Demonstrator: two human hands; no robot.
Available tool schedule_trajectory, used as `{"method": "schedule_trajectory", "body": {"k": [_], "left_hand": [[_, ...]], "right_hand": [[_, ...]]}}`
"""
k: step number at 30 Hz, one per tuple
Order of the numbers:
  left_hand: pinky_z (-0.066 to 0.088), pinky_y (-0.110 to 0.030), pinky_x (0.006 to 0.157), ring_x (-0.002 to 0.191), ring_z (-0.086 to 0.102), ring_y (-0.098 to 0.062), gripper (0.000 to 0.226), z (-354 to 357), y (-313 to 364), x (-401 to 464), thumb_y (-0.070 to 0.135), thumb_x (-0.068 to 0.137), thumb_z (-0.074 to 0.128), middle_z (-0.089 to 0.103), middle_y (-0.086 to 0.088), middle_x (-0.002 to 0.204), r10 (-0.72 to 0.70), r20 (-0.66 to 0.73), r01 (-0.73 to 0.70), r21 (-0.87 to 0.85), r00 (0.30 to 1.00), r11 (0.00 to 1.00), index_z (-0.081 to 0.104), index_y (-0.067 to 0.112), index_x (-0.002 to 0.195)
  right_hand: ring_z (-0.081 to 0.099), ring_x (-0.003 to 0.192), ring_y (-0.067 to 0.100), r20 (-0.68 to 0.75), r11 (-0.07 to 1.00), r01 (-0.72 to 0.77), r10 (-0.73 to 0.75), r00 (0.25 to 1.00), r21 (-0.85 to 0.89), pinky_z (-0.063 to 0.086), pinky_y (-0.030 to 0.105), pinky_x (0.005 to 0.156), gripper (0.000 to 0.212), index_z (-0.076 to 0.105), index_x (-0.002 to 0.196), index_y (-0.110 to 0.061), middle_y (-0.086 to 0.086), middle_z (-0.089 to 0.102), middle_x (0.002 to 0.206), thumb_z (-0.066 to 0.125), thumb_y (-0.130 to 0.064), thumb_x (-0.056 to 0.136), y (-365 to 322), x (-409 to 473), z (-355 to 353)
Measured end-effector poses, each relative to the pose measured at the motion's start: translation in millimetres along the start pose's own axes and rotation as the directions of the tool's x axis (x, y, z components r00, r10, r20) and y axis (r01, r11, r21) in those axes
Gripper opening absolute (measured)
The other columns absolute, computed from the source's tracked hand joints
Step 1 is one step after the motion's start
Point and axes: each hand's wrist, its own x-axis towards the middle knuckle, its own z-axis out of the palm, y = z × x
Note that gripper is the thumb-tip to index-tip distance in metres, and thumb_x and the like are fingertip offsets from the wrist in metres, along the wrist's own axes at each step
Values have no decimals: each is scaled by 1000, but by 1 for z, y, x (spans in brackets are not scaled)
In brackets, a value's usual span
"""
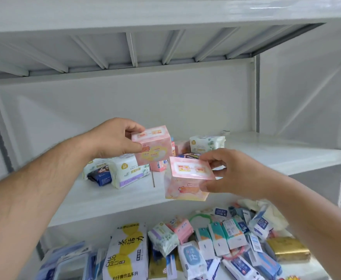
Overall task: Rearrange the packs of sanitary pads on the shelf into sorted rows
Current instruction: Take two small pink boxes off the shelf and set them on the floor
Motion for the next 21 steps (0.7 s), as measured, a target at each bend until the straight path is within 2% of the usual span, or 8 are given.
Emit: {"method": "schedule_trajectory", "body": {"k": [3, 6, 8, 10, 14, 18, 21], "left_hand": [[45, -1, 70, 85, 66, 10, 36, 13, 6, -24, 10, 78, 77, 72, 19, 96, 30, 56, -29, -23, 998, 999, 68, 31, 106], [47, -15, 92, 97, 64, 9, 43, 26, 5, -49, 22, 75, 82, 70, 20, 106, 67, 96, -69, 19, 993, 997, 68, 27, 115], [45, -20, 99, 106, 60, 7, 52, 36, 0, -64, 28, 73, 85, 68, 18, 111, 89, 124, -91, 17, 988, 996, 67, 24, 121], [49, -25, 99, 105, 59, 7, 55, 48, -9, -83, 30, 70, 87, 67, 16, 110, 110, 138, -107, -25, 984, 994, 67, 25, 121], [49, -23, 96, 102, 58, 6, 59, 74, -29, -127, 39, 68, 86, 62, 21, 111, 159, 184, -157, -25, 970, 987, 62, 34, 122], [48, -26, 98, 105, 57, 3, 58, 104, -41, -171, 36, 70, 86, 60, 20, 117, 142, 273, -131, -60, 951, 990, 60, 34, 123], [49, -27, 96, 104, 59, -2, 56, 134, -47, -200, 34, 71, 85, 59, 17, 117, 116, 324, -95, -83, 939, 992, 60, 33, 122]], "right_hand": [[64, 96, -7, 4, 998, -58, 58, 998, -31, 53, 14, 87, 61, 60, 119, -35, -18, 66, 108, 92, -30, 67, -8, -37, 2], [60, 100, -10, 2, 986, -94, 95, 995, -141, 52, 16, 91, 64, 58, 122, -38, -25, 61, 111, 91, -36, 66, -18, -74, 11], [61, 101, -9, 26, 981, -123, 129, 991, -147, 53, 19, 93, 62, 59, 118, -39, -25, 61, 112, 91, -33, 66, -24, -97, 21], [62, 100, -6, 58, 973, -141, 154, 986, -185, 54, 23, 93, 59, 61, 114, -40, -25, 61, 110, 92, -32, 65, -28, -117, 36], [57, 104, -4, 97, 937, -145, 184, 978, -318, 51, 21, 95, 68, 57, 125, -42, -27, 53, 117, 90, -42, 65, -31, -157, 67], [59, 103, -1, 127, 922, -215, 267, 955, -321, 53, 24, 92, 69, 56, 128, -41, -24, 56, 117, 89, -39, 67, -32, -197, 93], [57, 100, -7, 122, 920, -267, 312, 942, -287, 50, 11, 85, 69, 56, 129, -38, -27, 55, 111, 89, -34, 68, -24, -226, 107]]}}
